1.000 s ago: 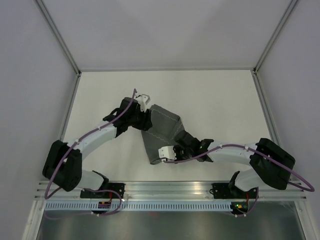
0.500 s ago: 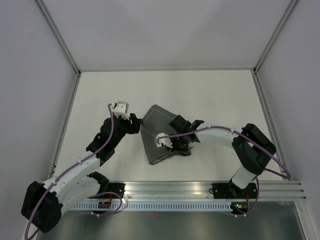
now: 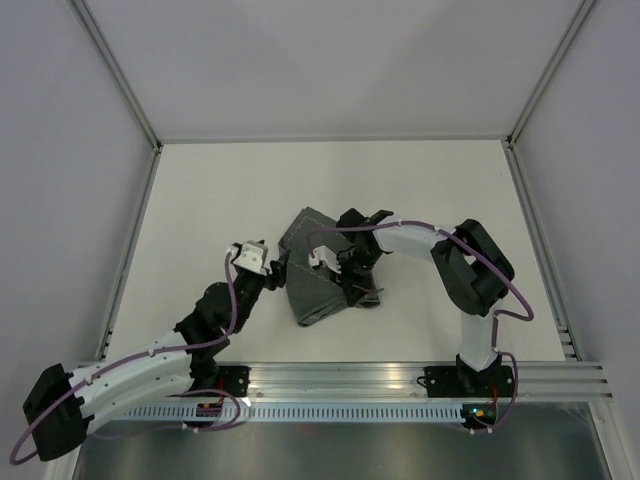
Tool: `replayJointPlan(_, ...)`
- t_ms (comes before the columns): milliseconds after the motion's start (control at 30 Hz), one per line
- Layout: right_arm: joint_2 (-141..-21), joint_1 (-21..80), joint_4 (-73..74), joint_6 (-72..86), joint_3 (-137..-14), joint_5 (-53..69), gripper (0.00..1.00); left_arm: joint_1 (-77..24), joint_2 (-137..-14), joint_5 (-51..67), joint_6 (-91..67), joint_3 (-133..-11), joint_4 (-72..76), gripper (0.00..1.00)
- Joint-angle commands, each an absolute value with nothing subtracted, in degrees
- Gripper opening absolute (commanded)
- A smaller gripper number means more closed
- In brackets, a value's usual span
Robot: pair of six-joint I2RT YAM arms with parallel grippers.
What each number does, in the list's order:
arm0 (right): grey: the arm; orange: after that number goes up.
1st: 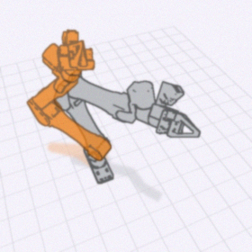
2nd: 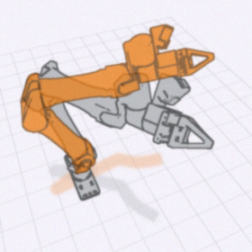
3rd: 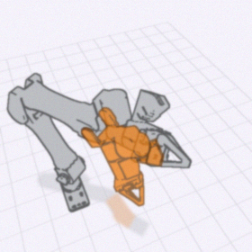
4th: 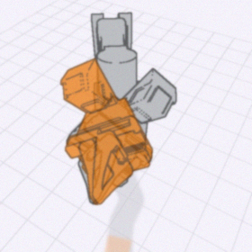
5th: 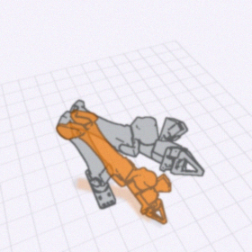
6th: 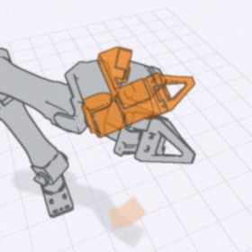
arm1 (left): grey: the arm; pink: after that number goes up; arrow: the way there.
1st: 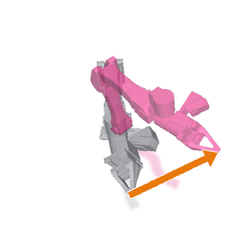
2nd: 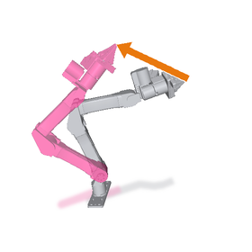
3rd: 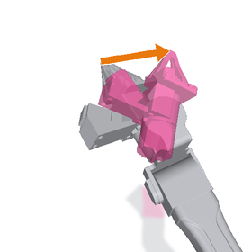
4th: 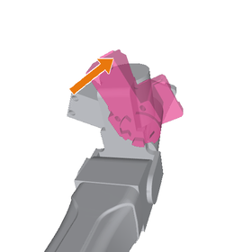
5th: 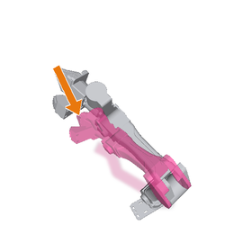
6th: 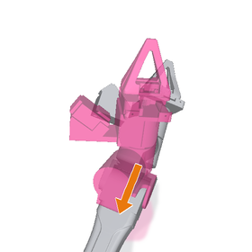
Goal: Fold the napkin, place the utensils inside, and roll it up
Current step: Roll the napkin with the utensil
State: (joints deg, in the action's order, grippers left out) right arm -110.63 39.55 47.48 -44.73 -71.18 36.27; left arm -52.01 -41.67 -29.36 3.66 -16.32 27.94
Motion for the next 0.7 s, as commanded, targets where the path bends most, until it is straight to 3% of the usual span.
replayJointPlan(0,-112.67,38.41,50.98,-45.88,-73.92,40.87,0.00,-52.47,-33.51,-33.59,10.19,-11.70,40.95,0.69)
replayJointPlan(167,-115.21,38.06,52.20,-45.44,-75.23,41.39,0.01,-54.66,-35.75,-25.32,13.43,-13.09,36.12,0.71)
replayJointPlan(367,-119.53,36.56,55.63,-45.88,-78.75,43.77,0.00,-62.04,-43.23,-24.61,22.57,-19.67,30.69,0.73)
replayJointPlan(667,-121.29,36.04,56.95,-45.97,-80.33,44.38,0.00,-71.28,-62.13,-22.33,22.69,-26.63,21.62,0.73)
